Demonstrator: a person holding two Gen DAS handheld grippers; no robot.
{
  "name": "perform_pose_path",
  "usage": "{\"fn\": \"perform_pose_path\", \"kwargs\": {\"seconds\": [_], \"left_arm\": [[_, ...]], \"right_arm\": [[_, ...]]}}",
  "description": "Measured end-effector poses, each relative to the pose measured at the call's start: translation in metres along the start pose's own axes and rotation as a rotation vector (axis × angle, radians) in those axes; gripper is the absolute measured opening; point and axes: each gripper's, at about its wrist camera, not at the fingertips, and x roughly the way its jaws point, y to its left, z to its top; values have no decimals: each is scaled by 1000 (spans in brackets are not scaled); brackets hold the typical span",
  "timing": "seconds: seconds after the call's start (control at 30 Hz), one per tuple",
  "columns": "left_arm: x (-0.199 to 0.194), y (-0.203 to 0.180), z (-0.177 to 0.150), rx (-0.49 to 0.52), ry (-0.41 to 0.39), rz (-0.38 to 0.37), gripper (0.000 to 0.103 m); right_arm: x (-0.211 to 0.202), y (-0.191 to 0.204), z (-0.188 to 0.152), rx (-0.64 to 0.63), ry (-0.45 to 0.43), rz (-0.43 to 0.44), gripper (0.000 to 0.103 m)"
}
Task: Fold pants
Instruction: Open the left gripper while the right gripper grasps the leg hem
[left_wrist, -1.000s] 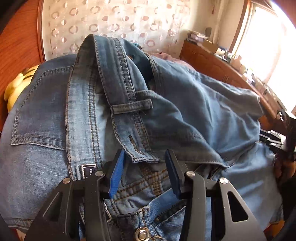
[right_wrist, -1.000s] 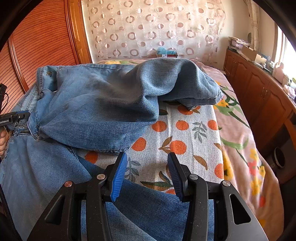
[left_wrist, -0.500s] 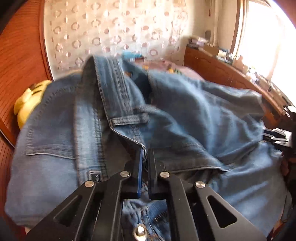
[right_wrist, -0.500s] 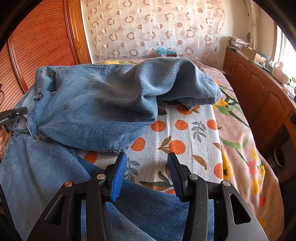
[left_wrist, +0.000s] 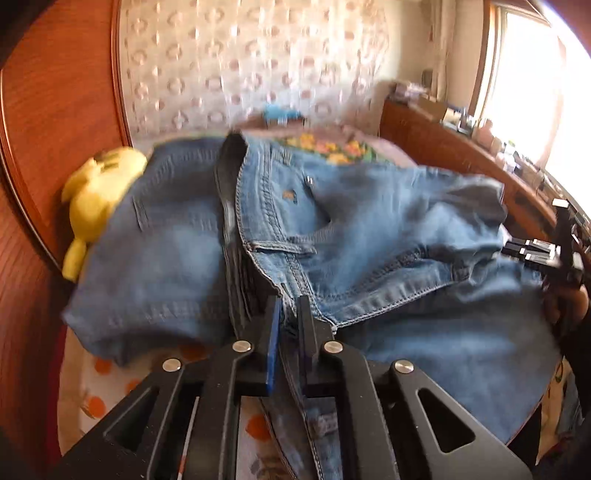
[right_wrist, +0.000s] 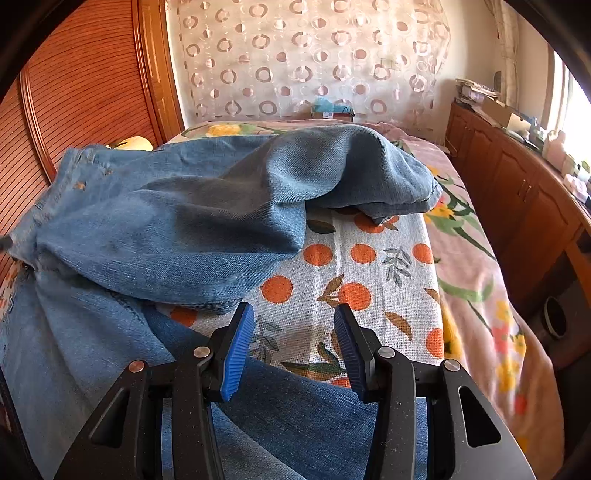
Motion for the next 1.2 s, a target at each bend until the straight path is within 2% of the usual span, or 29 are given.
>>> {"fn": "perform_pose_path", "kwargs": {"seconds": [0.07,0.13,0.23,0.43,0.57,0.67,0.87,1.03,1.1,1.17,1.2], "left_arm": [[0,-2,-2,-4,-1,4,13],[-4,-3,0,-7,-21,-9,30],[-12,-10,7,11,-66,-38,48],[4,-29,16,44,-72,-70,48],[32,-38,12,68,-21,-57,48],[46,-40,5,81,15,-45,48],[50,-39,0,91,15,-29,48],[50,-41,-1,101,19,-14,48],[51,-40,-1,95,22,-21,48],[51,-38,-1,89,23,-27,48],[50,-39,-1,90,22,-25,48]], "right_arm": [[-1,-1,0,7,-5,8,47],[-3,-4,0,16,-5,6,47],[-9,-9,1,32,-19,1,47],[-21,-31,24,63,-84,-25,47],[-15,-47,40,58,-102,-77,47],[5,-64,50,78,-66,-91,47],[43,-66,73,71,20,-16,47],[52,-68,88,94,31,5,47],[50,-71,87,98,12,28,37],[47,-74,86,99,0,13,10],[43,-78,84,101,-8,18,8]]}}
